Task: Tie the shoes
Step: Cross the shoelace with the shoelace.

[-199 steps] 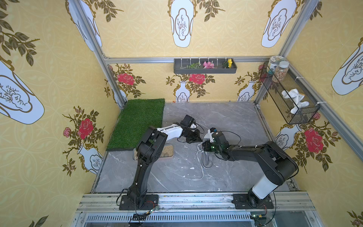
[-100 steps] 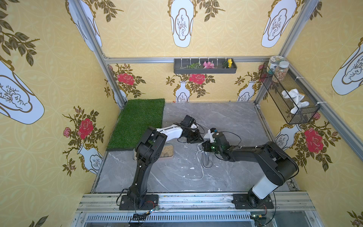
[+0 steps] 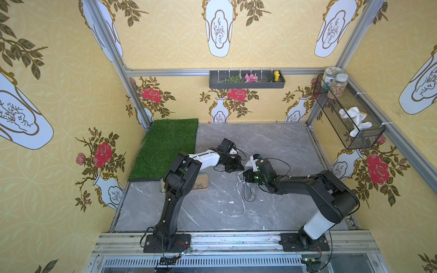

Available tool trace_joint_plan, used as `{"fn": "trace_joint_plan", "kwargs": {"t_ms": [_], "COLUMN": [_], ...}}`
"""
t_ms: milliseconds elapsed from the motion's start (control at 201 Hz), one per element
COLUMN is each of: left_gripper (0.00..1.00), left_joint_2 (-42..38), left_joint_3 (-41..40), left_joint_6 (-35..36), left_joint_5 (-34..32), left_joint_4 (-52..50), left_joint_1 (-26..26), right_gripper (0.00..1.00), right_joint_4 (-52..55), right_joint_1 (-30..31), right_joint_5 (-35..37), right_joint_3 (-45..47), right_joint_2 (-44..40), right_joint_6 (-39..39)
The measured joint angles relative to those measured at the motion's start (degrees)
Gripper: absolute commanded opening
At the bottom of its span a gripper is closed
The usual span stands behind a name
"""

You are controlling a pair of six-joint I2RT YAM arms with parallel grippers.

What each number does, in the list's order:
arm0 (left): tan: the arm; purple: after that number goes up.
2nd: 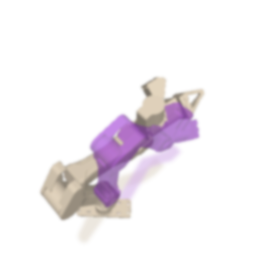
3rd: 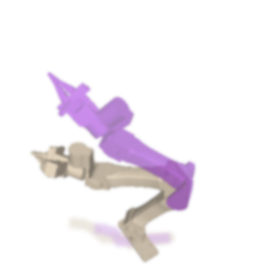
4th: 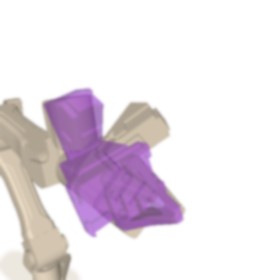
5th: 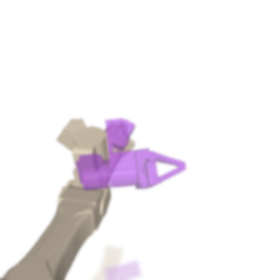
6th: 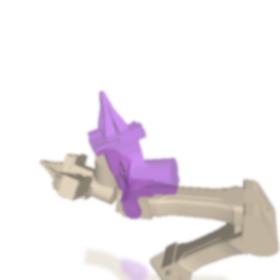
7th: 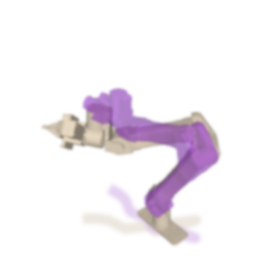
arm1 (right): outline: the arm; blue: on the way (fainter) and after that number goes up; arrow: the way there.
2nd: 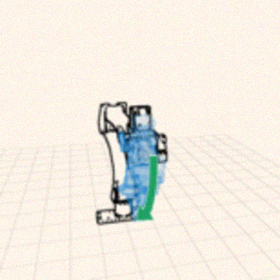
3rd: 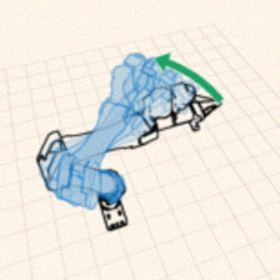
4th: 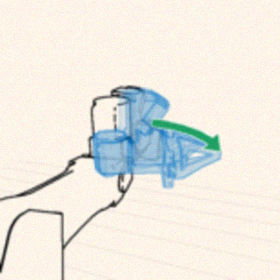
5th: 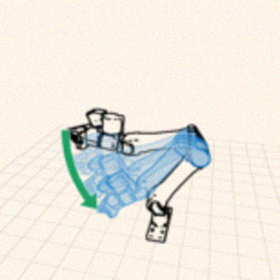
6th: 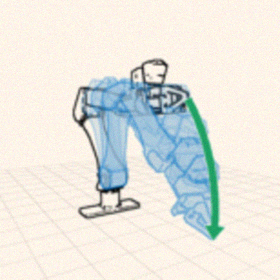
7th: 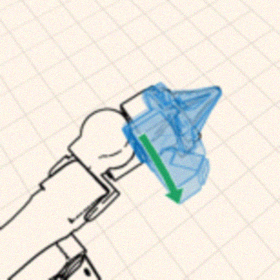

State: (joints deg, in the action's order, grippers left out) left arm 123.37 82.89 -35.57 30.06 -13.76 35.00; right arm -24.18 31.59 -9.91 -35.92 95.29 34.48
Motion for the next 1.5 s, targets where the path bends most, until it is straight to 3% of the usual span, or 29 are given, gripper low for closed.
{"fn": "trace_joint_plan", "kwargs": {"t_ms": [85, 204, 503, 687, 1030, 1339, 1429, 1498], "left_gripper": [0.00, 0.00, 0.00, 0.00, 0.00, 0.00, 0.00, 0.00], "left_joint_2": [-0.66, -1.99, -4.28, -7.72, -10.47, -10.58, -10.12, -9.68], "left_joint_3": [0.02, 0.42, 4.46, 6.16, 8.81, 10.88, 11.30, 11.56], "left_joint_6": [0.13, 0.66, 1.97, 2.69, 5.97, 6.62, 6.60, 6.58], "left_joint_5": [-0.57, -1.92, -4.20, -3.17, -0.94, 0.37, 0.52, 0.76], "left_joint_4": [-0.24, -1.01, -2.49, -1.25, -3.43, -7.13, -7.69, -8.11], "left_joint_1": [-0.13, -0.87, -1.62, -1.42, 0.50, 1.84, 2.27, 2.56], "right_gripper": [0.24, 0.31, 0.38, 0.46, 0.57, 0.50, 0.38, 0.18], "right_joint_4": [0.48, 3.19, 15.19, 20.59, 18.38, 9.79, 7.37, 5.95], "right_joint_1": [0.00, -0.13, -0.92, -6.71, -10.75, -12.72, -12.81, -12.83], "right_joint_5": [-0.59, -1.40, -2.38, -4.11, -12.87, -16.98, -17.81, -18.49], "right_joint_3": [0.07, 0.48, 1.05, 0.81, -4.04, -4.11, -4.11, -4.13], "right_joint_2": [-0.74, -3.82, -16.52, -25.44, -21.31, -15.74, -15.52, -14.93], "right_joint_6": [-0.07, -0.46, -3.10, -6.47, -12.24, -13.29, -13.27, -13.11]}}
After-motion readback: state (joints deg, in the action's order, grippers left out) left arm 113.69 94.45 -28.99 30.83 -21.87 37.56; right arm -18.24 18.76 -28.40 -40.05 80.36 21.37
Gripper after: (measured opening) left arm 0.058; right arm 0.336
